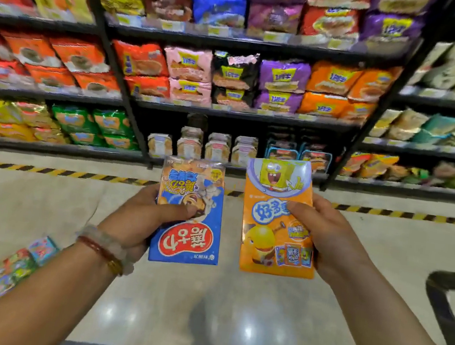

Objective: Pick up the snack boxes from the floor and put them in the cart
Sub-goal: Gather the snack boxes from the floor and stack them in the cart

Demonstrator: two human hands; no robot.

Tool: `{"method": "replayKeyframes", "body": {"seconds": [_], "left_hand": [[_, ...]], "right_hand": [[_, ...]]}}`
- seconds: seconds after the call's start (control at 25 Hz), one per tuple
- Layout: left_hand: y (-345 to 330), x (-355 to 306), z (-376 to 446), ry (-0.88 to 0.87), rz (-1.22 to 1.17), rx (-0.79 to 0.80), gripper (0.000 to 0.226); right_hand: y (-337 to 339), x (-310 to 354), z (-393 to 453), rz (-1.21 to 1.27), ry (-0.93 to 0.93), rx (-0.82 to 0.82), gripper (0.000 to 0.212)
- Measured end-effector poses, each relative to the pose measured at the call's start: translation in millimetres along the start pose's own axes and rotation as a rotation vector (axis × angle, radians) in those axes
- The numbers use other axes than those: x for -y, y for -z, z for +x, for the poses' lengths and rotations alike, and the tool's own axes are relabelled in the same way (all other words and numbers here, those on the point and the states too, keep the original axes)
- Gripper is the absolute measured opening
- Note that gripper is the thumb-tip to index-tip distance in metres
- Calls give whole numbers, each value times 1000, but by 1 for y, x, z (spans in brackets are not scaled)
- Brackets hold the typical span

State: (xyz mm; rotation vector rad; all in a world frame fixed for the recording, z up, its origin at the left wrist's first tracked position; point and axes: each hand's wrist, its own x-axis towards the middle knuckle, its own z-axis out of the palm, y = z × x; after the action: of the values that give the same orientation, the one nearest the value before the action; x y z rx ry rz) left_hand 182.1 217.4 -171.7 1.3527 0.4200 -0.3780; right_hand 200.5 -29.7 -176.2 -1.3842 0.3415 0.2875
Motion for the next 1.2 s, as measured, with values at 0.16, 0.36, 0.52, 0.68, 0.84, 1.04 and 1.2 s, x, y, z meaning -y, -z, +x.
{"method": "replayKeyframes", "body": {"seconds": [0.16, 0.36, 0.52, 0.68, 0.84, 1.04, 1.2], "left_hand": [[-67, -15, 58, 54, 64, 188, 39], [-153, -37, 128, 90, 159, 424, 38], [-230, -48, 166, 149, 279, 665, 33], [-302, -41, 184, 239, 461, 894, 54], [-377, -20, 174, 275, 560, 1046, 53], [-473, 23, 141, 296, 679, 1164, 59], [-549, 59, 111, 319, 739, 1212, 45]], "right_hand": [[62, 11, 6, 53, 20, -192, 14], [117, 25, 10, 205, 55, -468, 14], [154, 28, -1, 360, 77, -672, 18], [180, 19, -22, 503, 98, -903, 15], [216, 11, -60, 574, 139, -1101, 13], [274, -13, -112, 665, 172, -1261, 18], [342, -24, -150, 703, 190, -1305, 21]]}}
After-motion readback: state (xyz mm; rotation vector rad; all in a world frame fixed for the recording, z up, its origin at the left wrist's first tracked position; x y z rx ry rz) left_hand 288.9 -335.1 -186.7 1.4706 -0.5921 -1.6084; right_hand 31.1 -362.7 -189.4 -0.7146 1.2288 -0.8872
